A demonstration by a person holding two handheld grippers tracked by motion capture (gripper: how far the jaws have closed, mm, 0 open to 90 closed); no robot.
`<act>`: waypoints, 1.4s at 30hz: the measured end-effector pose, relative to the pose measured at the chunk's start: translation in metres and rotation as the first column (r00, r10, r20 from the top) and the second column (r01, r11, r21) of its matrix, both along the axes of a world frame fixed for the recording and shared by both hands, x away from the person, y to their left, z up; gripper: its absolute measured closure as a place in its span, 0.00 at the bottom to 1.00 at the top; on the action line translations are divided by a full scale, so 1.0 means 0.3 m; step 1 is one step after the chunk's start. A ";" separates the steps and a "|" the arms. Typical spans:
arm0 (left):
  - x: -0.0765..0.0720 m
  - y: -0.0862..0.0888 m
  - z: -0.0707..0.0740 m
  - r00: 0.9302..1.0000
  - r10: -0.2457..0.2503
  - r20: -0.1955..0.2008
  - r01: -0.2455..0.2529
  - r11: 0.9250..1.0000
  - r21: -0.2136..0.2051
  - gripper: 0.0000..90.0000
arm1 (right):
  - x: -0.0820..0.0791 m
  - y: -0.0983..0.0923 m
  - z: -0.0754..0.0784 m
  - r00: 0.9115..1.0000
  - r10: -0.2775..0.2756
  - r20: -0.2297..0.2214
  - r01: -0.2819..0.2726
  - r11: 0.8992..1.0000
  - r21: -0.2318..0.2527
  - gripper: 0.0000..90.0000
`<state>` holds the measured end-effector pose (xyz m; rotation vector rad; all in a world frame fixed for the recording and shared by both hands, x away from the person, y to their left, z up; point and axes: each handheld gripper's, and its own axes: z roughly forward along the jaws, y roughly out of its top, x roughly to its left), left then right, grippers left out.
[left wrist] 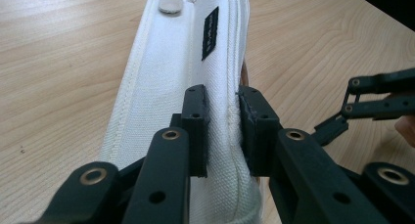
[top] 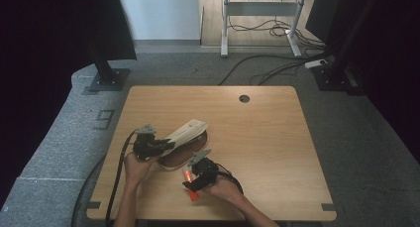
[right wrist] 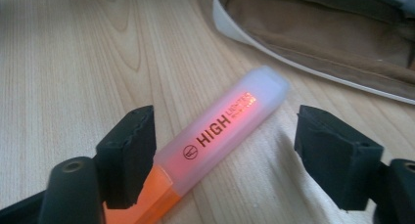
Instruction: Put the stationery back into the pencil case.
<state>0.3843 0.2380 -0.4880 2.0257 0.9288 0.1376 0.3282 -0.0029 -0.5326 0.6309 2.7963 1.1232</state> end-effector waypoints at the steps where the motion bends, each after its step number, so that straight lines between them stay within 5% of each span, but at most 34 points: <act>1: 0.000 0.000 0.000 1.000 0.000 -0.001 0.000 1.000 0.000 0.83 | -0.001 0.002 -0.002 1.000 0.006 0.002 -0.006 1.000 -0.005 0.29; 17: 0.000 -0.002 -0.001 1.000 -0.005 -0.002 0.005 1.000 0.001 0.83 | -0.014 -0.002 -0.005 0.998 0.049 0.050 -0.045 0.995 -0.095 0.54; 26: 0.000 -0.003 -0.001 1.000 -0.008 -0.003 0.008 1.000 0.006 0.83 | 0.003 -0.046 0.005 0.998 0.053 0.018 -0.051 0.993 -0.104 0.72; 42: -0.003 -0.001 0.005 1.000 0.001 0.002 -0.001 1.000 0.003 0.85 | 0.016 -0.071 0.030 0.999 0.043 0.009 -0.042 0.995 -0.088 0.73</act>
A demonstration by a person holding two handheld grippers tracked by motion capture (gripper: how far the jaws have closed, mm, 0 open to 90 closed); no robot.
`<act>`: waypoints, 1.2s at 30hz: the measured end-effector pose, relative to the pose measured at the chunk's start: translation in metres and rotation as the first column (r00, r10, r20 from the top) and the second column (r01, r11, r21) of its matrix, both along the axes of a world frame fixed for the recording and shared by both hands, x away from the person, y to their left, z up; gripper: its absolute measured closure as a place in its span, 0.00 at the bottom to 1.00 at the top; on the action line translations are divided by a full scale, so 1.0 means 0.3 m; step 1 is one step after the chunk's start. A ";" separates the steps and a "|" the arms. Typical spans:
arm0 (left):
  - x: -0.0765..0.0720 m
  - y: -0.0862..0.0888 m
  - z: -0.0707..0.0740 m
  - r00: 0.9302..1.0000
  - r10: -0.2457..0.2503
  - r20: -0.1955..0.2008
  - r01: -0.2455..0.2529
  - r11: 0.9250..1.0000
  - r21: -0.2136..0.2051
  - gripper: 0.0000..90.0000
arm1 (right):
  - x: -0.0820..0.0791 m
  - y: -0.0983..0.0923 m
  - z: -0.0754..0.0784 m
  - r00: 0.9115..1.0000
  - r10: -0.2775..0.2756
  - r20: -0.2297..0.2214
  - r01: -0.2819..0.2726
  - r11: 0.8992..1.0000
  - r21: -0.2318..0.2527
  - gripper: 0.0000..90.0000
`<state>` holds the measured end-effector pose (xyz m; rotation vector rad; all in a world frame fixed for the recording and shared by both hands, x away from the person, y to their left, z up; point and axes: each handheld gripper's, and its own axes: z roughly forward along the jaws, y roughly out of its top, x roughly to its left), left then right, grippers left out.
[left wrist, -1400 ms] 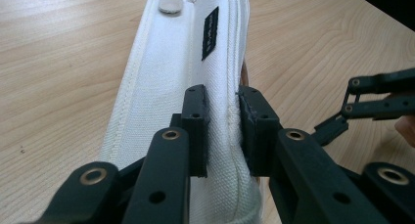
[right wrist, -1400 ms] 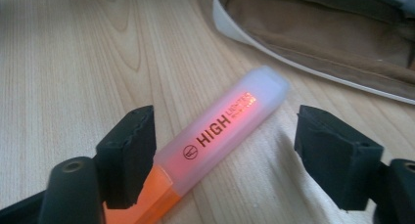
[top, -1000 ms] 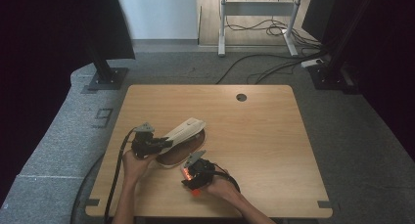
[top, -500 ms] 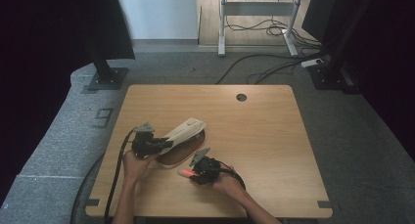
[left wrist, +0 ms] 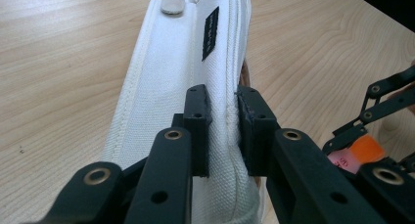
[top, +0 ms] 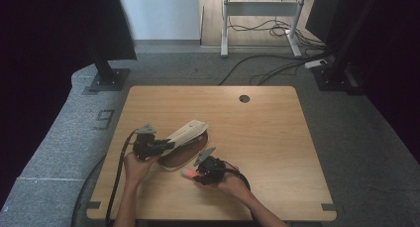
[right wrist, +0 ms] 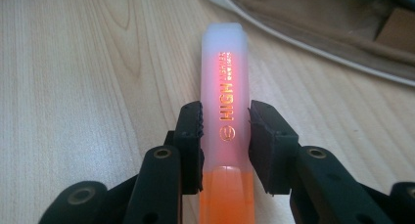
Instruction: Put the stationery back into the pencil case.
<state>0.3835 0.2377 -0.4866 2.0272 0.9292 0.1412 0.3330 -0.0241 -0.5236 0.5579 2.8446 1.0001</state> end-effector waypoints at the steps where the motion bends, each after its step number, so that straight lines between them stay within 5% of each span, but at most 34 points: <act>1: 0.000 0.000 0.000 1.000 0.001 0.000 -0.001 1.000 -0.002 0.85 | 0.002 -0.002 0.007 1.000 -0.002 -0.002 0.002 1.000 0.004 0.73; 36: -0.004 0.000 0.009 1.000 0.000 0.011 0.000 1.000 -0.007 0.85 | 0.178 -0.002 0.076 0.997 -0.067 0.040 0.068 0.998 -0.019 0.73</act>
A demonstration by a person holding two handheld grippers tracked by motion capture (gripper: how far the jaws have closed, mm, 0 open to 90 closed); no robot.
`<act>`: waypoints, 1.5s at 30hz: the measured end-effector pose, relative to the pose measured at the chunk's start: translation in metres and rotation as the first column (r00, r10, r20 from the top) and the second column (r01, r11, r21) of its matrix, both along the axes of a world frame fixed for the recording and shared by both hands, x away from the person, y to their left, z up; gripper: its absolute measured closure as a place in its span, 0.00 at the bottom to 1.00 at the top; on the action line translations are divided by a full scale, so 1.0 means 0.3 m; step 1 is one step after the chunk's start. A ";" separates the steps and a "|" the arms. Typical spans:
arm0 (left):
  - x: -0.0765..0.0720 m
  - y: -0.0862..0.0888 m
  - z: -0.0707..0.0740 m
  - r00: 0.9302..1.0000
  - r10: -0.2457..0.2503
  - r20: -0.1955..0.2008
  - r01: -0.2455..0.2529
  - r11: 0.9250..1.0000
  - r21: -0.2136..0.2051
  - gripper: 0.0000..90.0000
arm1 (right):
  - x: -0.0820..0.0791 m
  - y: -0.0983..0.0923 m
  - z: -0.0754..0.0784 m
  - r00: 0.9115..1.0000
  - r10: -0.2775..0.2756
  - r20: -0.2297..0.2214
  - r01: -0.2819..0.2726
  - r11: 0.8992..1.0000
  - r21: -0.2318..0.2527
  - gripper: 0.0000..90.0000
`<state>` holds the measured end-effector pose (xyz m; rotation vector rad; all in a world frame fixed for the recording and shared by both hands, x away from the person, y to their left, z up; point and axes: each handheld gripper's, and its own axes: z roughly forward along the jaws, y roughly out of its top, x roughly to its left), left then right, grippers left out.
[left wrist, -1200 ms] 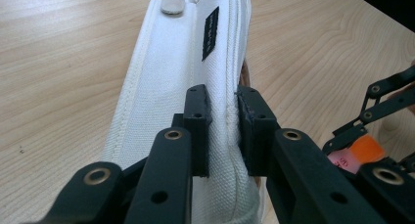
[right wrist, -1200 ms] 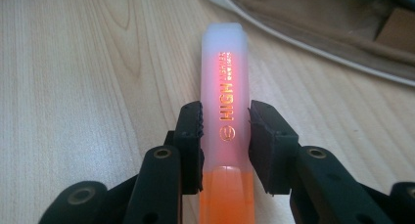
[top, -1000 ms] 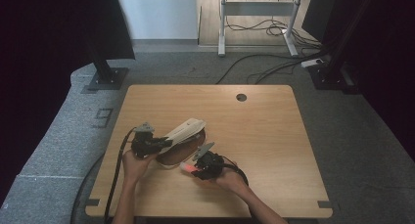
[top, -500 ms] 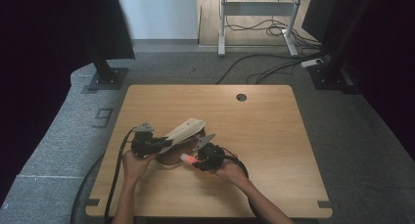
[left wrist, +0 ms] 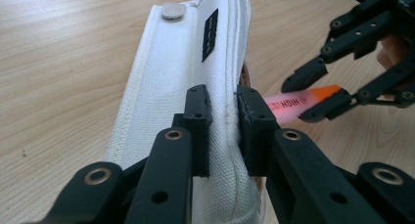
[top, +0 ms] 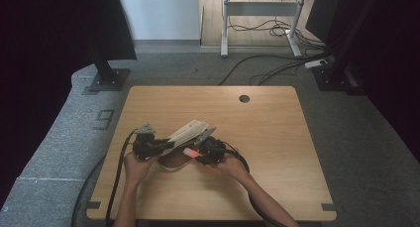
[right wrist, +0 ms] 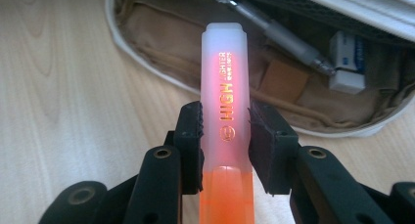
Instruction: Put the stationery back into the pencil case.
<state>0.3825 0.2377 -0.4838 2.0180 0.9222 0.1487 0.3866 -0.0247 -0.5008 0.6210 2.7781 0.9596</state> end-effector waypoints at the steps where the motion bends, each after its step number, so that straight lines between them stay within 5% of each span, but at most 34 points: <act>1: 0.000 0.000 0.000 1.000 0.000 0.001 0.000 1.000 -0.001 0.85 | 0.005 0.000 0.001 1.000 0.000 0.000 0.000 1.000 -0.001 0.73; 19: -0.003 -0.004 0.004 1.000 -0.008 0.001 0.008 1.000 -0.005 0.85 | 0.093 0.062 -0.009 1.000 -0.020 0.008 0.020 0.998 -0.054 0.73; 45: -0.001 -0.004 0.002 1.000 -0.015 -0.005 0.015 1.000 -0.013 0.85 | 0.166 0.110 -0.047 0.998 -0.049 0.048 0.050 0.999 -0.006 0.72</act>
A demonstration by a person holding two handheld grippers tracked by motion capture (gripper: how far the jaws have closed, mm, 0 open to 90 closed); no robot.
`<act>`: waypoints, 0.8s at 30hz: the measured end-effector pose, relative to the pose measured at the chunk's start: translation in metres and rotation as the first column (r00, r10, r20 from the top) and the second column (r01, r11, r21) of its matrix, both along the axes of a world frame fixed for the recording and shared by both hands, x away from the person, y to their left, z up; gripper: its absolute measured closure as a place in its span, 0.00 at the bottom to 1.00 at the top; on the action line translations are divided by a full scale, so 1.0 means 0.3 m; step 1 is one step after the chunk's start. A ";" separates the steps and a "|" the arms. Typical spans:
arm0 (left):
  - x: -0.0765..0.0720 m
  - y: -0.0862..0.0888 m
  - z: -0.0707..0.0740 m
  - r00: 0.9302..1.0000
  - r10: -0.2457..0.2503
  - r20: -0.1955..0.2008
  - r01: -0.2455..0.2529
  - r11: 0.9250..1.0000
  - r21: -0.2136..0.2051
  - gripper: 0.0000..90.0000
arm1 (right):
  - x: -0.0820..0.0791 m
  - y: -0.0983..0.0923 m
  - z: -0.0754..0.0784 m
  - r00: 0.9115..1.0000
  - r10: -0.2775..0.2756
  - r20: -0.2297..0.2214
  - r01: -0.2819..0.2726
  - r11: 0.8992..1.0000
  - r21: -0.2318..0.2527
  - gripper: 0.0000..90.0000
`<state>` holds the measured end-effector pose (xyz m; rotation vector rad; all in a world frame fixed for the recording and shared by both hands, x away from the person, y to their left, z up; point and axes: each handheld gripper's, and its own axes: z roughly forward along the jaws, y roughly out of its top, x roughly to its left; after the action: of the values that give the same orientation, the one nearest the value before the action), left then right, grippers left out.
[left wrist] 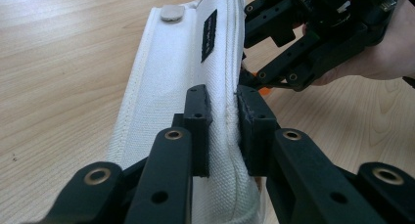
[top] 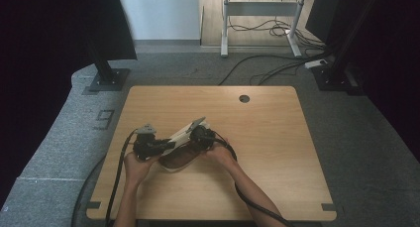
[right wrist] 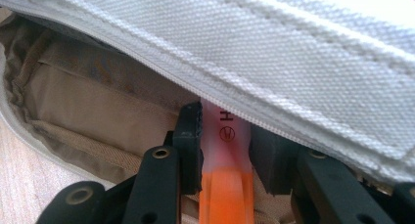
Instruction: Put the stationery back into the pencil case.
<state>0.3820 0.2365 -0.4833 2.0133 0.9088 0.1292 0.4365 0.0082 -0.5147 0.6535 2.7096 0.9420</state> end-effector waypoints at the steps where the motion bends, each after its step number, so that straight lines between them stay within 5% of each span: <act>1: 0.000 0.000 0.000 1.000 0.000 0.000 0.000 1.000 0.000 0.85 | -0.001 -0.001 0.001 1.000 0.004 -0.004 -0.004 1.000 0.002 0.71; 8: 0.000 0.000 -0.001 1.000 -0.001 -0.001 0.001 1.000 0.002 0.85 | -0.010 -0.022 0.002 1.000 -0.005 -0.013 0.005 1.000 0.002 0.61; 24: 0.000 -0.002 -0.003 1.000 -0.002 -0.002 0.002 1.000 0.002 0.85 | -0.072 -0.144 0.035 0.998 -0.053 -0.028 0.054 0.998 0.035 0.61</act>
<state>0.3822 0.2360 -0.4841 2.0172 0.9080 0.1267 0.4150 -0.0349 -0.5042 0.7473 2.6901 0.9780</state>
